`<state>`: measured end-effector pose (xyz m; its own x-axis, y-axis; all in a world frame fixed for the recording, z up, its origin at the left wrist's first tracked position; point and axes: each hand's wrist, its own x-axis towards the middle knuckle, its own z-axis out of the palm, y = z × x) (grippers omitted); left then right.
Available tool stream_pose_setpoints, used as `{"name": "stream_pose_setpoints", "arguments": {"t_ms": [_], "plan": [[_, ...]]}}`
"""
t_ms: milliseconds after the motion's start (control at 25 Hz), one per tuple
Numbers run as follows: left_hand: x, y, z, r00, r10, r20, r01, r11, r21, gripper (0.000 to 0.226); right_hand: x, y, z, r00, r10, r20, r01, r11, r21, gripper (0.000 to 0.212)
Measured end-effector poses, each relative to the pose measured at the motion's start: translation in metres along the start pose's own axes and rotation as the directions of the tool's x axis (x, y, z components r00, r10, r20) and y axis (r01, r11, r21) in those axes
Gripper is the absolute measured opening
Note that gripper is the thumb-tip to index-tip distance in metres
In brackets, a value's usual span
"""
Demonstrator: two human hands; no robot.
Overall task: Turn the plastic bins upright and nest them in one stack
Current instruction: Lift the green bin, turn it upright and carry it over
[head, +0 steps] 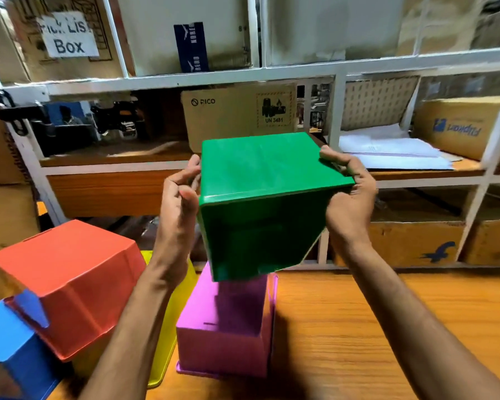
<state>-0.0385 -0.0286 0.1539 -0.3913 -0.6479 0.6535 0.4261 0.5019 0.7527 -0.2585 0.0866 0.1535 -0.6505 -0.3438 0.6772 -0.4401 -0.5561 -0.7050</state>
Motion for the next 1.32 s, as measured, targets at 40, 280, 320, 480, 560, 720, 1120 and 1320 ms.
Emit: {"name": "stream_pose_setpoints", "arguments": {"t_ms": [40,280,320,480,560,720,1120,1320], "plan": [[-0.009,-0.005,0.002,0.999,0.021,0.043,-0.024,0.998,0.052,0.111,0.000,-0.001,-0.002,0.998,0.003,-0.066,-0.003,1.000,-0.002,0.065],[-0.050,-0.055,0.009,0.993,0.115,-0.009,-0.096,0.872,0.481,0.062,0.006,-0.021,-0.022,0.944,0.155,-0.293,-0.105,0.978,0.180,0.064],[-0.051,-0.059,0.010,0.985,0.161,-0.059,-0.108,0.848,0.519,0.052,0.008,-0.022,-0.026,0.935,0.181,-0.305,-0.124,0.972,0.198,0.064],[-0.040,-0.052,0.007,0.944,0.325,-0.048,-0.229,0.755,0.614,0.032,0.010,-0.020,-0.040,0.847,0.369,-0.382,-0.243,0.909,0.339,0.054],[-0.036,-0.041,0.008,0.926,0.377,0.024,-0.302,0.699,0.649,0.029,0.012,-0.016,-0.048,0.823,0.468,-0.323,-0.306,0.843,0.442,0.031],[-0.029,-0.032,0.014,0.941,0.334,-0.044,-0.234,0.743,0.627,0.026,-0.020,-0.011,-0.060,0.894,0.447,-0.035,-0.418,0.858,0.298,0.027],[-0.030,-0.069,-0.009,0.972,-0.208,-0.111,0.230,0.943,0.241,0.021,-0.112,-0.035,-0.071,0.830,0.541,0.134,-0.528,0.841,-0.119,0.080],[-0.051,-0.090,-0.011,0.877,-0.473,0.081,0.449,0.869,0.210,0.013,-0.125,-0.059,-0.086,0.784,0.615,0.086,-0.610,0.789,-0.071,0.073]]}}
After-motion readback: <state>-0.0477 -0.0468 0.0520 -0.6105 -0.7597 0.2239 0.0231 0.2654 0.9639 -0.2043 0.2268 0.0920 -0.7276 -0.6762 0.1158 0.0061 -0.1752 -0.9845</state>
